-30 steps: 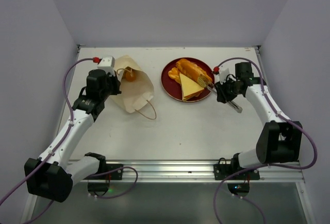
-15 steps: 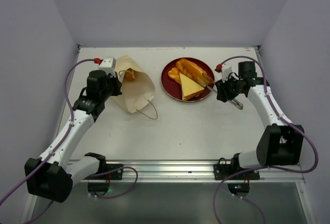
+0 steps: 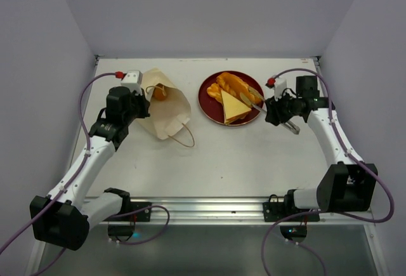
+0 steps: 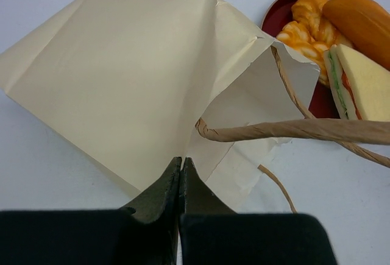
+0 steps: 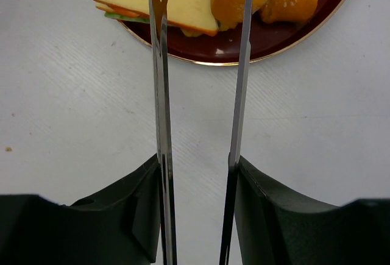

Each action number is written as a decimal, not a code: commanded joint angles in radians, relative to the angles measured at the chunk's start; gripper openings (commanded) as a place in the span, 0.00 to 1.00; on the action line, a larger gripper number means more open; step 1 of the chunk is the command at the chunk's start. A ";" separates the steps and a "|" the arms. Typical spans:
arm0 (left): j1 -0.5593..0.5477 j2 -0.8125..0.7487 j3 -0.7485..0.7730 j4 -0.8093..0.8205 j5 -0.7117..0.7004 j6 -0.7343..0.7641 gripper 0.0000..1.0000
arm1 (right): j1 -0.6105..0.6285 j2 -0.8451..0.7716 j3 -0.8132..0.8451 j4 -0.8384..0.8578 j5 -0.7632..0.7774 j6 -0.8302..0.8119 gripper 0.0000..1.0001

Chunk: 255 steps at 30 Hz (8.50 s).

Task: Take the fake bread out of the paper bag

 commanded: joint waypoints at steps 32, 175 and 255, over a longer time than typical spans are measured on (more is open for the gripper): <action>0.010 -0.049 -0.104 0.209 0.129 -0.189 0.00 | 0.679 0.194 0.247 0.218 0.027 0.351 0.34; 0.009 -0.243 -0.174 0.126 0.064 -0.115 0.00 | 0.448 -0.137 0.067 -0.185 -0.380 0.034 0.42; 0.009 -0.176 -0.282 0.364 0.099 -0.368 0.00 | 0.761 0.515 0.265 0.698 0.326 1.196 0.41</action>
